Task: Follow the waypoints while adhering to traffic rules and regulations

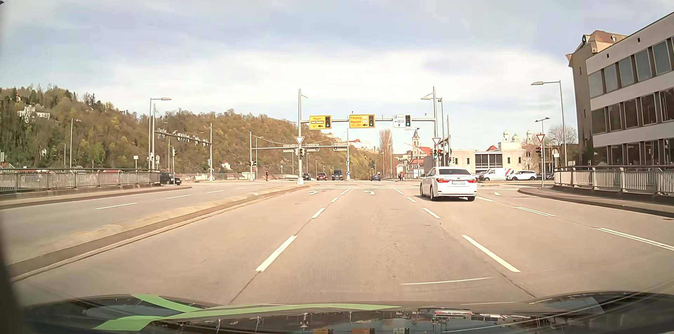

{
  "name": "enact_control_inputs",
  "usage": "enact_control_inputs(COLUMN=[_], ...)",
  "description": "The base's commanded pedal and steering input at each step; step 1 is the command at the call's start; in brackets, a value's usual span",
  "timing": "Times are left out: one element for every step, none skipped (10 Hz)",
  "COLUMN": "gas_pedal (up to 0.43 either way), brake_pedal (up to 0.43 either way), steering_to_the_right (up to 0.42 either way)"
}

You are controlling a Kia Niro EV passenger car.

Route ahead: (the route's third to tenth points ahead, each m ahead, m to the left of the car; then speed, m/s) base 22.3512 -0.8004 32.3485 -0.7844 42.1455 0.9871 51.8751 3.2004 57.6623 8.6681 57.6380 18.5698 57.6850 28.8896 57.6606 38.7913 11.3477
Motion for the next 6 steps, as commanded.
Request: enact_control_inputs(gas_pedal=[0.0,0.0,0.0,0.0,0.0,0.0], brake_pedal=[0.0,0.0,0.0,0.0,0.0,0.0], steering_to_the_right=[0.005,0.004,0.005,0.005,0.005,0.005])
